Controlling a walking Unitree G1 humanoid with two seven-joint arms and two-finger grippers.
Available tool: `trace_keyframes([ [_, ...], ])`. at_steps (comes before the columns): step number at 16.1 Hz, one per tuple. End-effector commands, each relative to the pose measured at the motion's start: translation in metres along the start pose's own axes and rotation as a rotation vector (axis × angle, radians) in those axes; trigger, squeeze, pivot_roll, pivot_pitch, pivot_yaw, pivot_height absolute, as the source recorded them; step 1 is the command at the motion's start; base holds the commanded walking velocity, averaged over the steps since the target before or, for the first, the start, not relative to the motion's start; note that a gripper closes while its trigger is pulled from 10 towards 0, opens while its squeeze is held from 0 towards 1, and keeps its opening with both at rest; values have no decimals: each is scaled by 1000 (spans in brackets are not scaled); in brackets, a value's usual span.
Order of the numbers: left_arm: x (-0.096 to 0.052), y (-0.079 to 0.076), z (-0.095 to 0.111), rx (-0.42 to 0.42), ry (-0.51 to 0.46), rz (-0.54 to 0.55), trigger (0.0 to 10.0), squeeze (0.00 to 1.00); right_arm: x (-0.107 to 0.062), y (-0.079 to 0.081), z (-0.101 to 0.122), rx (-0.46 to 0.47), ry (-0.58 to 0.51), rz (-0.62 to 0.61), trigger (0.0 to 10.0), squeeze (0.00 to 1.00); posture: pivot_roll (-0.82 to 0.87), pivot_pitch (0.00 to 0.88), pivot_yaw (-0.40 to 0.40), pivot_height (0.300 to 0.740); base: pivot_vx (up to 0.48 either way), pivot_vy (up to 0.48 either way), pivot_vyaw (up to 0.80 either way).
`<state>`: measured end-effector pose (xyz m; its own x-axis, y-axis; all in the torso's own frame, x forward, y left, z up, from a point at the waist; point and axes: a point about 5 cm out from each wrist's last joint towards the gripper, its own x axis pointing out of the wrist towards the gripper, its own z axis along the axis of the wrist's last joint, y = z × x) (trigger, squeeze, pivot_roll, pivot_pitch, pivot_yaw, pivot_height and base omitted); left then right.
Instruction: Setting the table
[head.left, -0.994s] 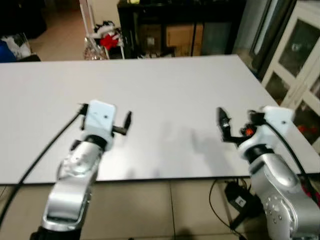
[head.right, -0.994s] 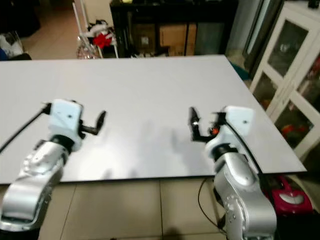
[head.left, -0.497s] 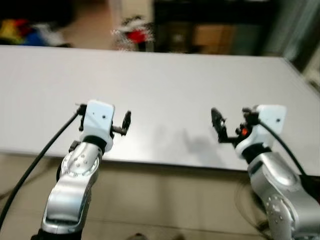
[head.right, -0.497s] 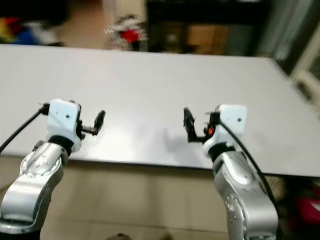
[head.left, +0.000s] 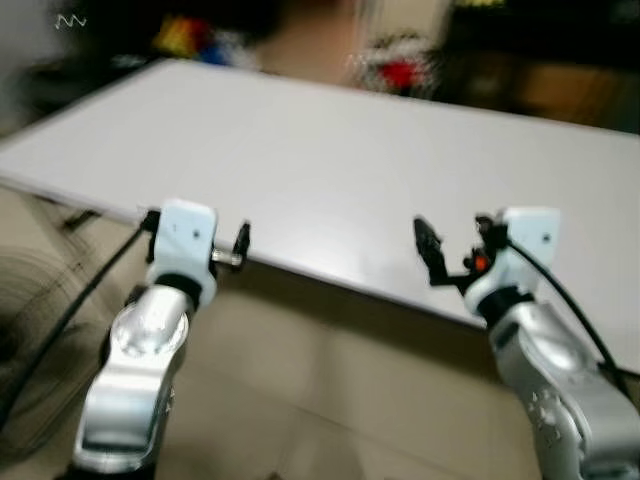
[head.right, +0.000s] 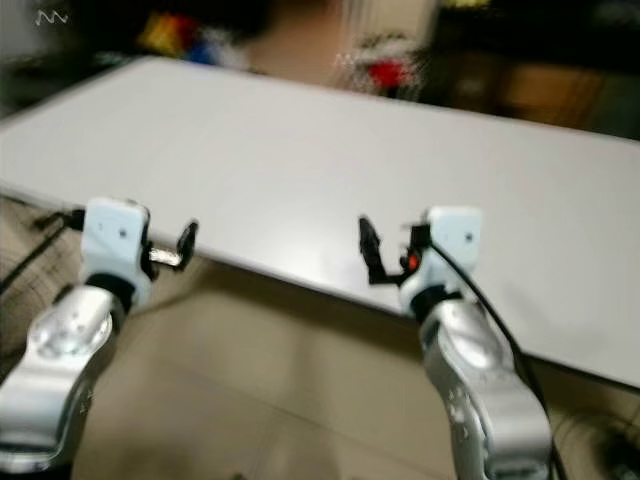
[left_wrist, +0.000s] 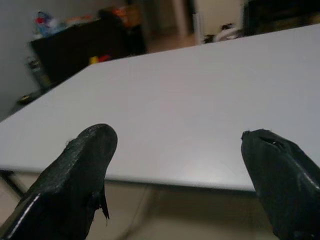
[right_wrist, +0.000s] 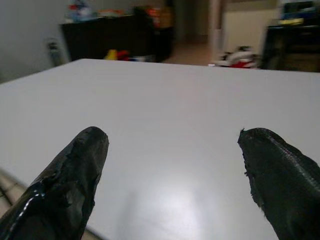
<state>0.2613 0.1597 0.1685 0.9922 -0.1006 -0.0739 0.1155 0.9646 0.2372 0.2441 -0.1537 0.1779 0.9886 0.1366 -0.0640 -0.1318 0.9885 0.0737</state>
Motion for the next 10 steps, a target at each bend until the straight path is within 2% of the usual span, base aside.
trace_keyframes([
  [1,0,-2,2,9,-6,-10,10000,0,0,-2,0,3,0,-7,10000,0,68,0,28,740,0,405,800],
  [10,-3,1,4,25,-9,-1,10000,0,2,1,-4,23,13,12,10000,0,90,0,24,740,0,405,800],
])
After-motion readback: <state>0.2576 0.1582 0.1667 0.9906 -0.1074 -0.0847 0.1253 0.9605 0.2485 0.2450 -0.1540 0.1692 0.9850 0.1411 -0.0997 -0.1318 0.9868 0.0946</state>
